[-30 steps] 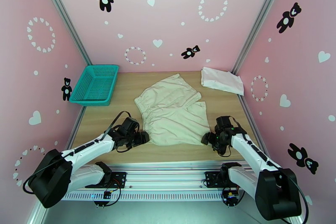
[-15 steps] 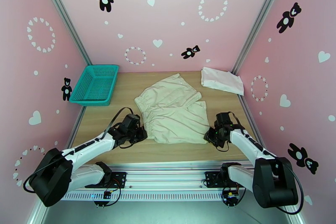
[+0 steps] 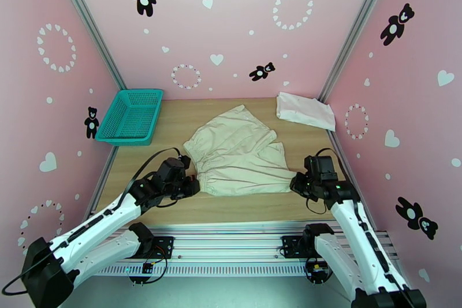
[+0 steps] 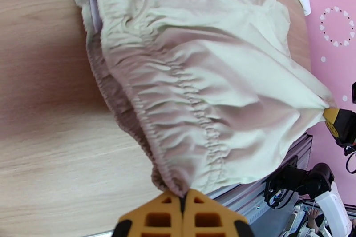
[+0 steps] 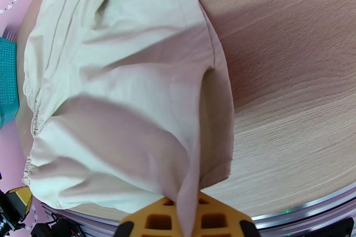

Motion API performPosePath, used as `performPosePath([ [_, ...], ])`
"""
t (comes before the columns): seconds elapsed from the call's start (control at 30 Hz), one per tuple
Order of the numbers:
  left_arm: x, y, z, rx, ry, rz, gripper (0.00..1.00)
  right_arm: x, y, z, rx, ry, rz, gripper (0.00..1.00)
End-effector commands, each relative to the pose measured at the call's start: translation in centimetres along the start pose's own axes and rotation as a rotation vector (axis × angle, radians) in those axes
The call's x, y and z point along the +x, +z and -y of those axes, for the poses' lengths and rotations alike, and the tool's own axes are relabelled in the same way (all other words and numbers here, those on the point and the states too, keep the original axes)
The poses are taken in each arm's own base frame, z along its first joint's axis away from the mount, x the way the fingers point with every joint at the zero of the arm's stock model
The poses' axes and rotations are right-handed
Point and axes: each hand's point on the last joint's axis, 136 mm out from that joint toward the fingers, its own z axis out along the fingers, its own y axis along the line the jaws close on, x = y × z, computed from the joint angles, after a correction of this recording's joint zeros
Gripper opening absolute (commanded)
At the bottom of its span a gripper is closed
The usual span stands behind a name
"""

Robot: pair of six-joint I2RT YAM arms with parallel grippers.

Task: Fold and stack the mixed laundry pile

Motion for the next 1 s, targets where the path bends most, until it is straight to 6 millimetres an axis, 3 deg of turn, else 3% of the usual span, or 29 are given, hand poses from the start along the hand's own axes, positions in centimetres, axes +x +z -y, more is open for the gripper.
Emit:
performPosePath([
  [0.0, -1.3, -1.5, 0.5, -0.044, 0.047, 0.042, 0.00, -0.6, -2.7, -0.4, 0.038, -0.017, 0.002, 0.00],
  [0.13, -4.7, -1.8, 0.4, -0.159, 0.054, 0.125, 0.00, -4.9, -3.4, -2.6, 0.045, -0.091, 0.051, 0.00],
  [0.33, -11.3, -2.2, 0.9, -0.125, -0.022, 0.266, 0.00, -15.5, -3.2, -10.5, -0.042, -0.235, 0.143, 0.00],
  [0.5, -15.4, -1.8, 0.3, -0.112, -0.071, 0.312, 0.00, -22.2, -0.8, -17.0, -0.105, -0.336, 0.183, 0.00],
  [0.57, -16.7, -1.3, -0.9, -0.131, -0.101, 0.322, 0.00, -24.4, 0.9, -19.2, -0.127, -0.365, 0.188, 0.00],
  [0.77, -19.1, -0.2, -4.4, -0.142, -0.218, 0.327, 0.00, -28.0, 6.5, -25.0, -0.232, -0.430, 0.167, 0.00],
  [0.97, -18.6, 2.5, -6.5, -0.156, -0.273, 0.248, 0.00, -29.5, 12.8, -27.7, -0.285, -0.438, 0.130, 0.00],
])
